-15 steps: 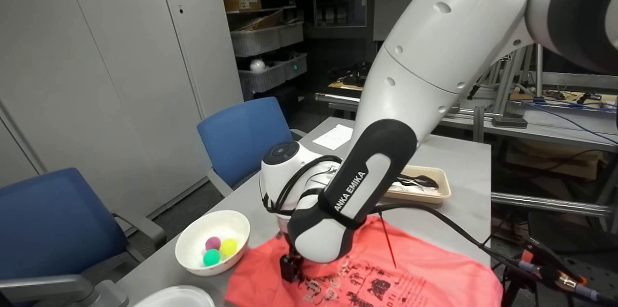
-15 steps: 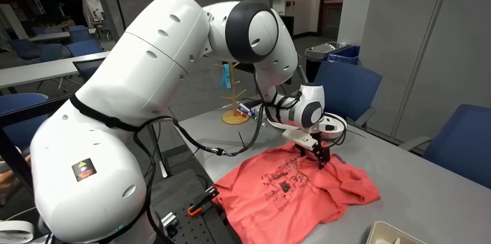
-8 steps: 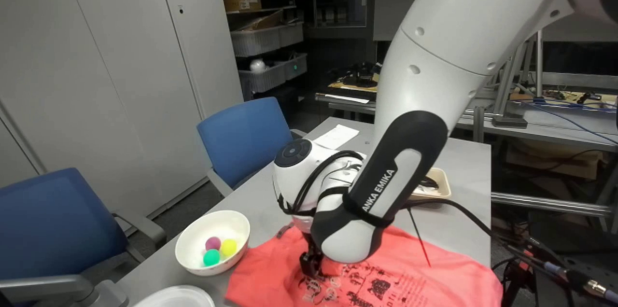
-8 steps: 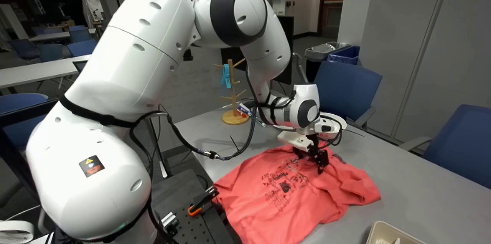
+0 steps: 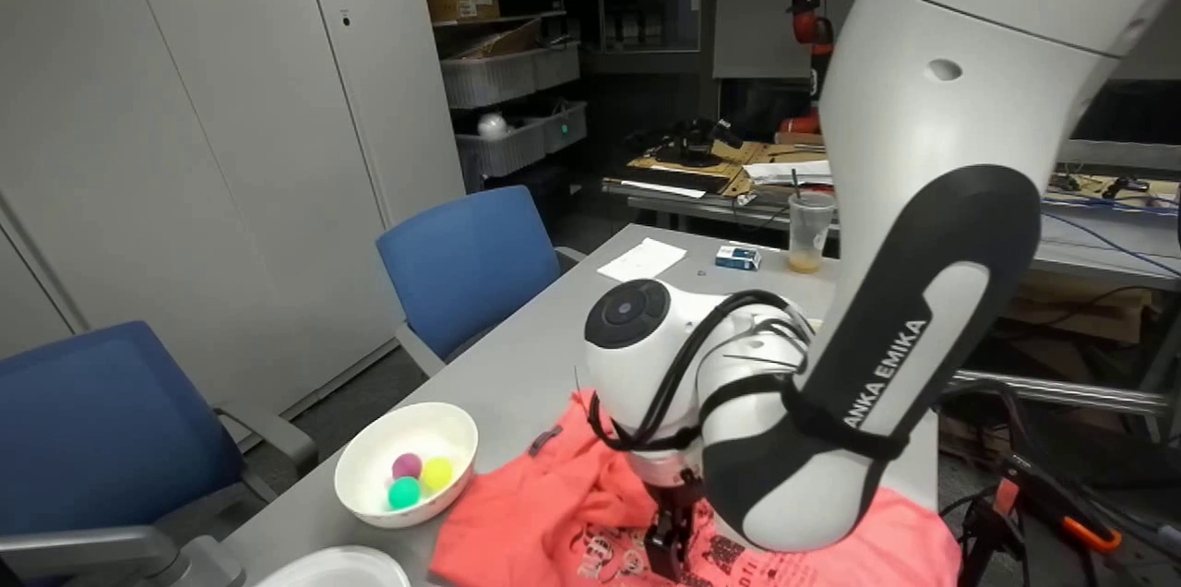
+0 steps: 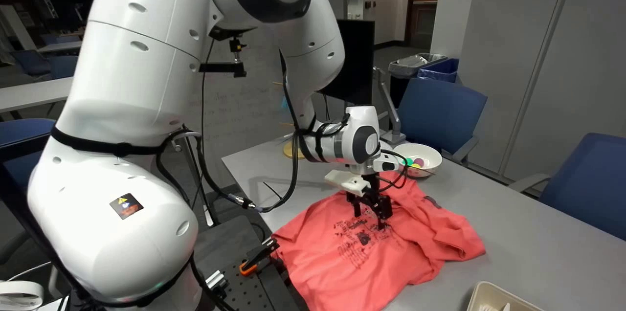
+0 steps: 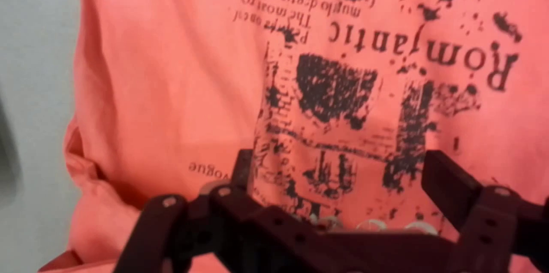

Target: Fold the right sleeve and then the left sleeve of the sweatshirt, fold the sweatshirt in half from bottom to top

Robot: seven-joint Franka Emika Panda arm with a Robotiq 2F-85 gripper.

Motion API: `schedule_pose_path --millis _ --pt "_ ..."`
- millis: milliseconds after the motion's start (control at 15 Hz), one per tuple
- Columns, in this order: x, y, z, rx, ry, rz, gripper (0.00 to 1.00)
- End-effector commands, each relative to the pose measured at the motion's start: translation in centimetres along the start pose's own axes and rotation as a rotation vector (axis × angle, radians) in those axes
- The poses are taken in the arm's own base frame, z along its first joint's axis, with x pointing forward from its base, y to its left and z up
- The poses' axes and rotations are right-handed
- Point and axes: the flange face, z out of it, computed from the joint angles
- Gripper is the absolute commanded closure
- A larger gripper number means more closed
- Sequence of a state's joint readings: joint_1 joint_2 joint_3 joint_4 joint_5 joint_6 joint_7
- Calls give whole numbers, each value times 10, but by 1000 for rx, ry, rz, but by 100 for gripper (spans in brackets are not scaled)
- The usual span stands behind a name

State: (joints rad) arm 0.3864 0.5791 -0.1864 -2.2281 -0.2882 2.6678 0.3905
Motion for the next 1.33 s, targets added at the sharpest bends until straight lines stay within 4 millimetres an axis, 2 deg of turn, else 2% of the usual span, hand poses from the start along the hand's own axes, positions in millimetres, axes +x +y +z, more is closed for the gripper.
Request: schedule_pose_path --millis 0,267,533,1000,1267 --pt "-39 -18 -2 36 10 -71 0" --pt "-67 -41 4 74 19 -181 0" --pt "-89 -54 2 75 6 -288 0" --pt "-118 -71 -14 106 2 -478 0" --pt "-123 -85 -15 122 16 -538 0"
